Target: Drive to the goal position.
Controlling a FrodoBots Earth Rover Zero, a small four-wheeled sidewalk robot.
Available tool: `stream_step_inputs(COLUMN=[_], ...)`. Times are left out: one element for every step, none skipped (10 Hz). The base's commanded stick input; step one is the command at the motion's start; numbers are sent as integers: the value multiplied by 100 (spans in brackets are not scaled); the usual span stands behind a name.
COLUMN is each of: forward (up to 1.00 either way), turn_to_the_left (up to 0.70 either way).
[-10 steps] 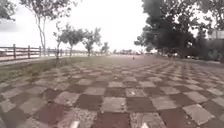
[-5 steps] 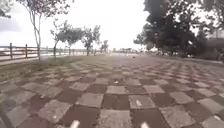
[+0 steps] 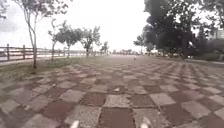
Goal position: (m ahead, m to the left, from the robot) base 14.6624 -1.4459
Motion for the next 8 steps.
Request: stream_step_inputs(forward=[70,70,70,70,70,70,70,70], turn_to_the_left=[0,0,0,0,0,0,0,0])
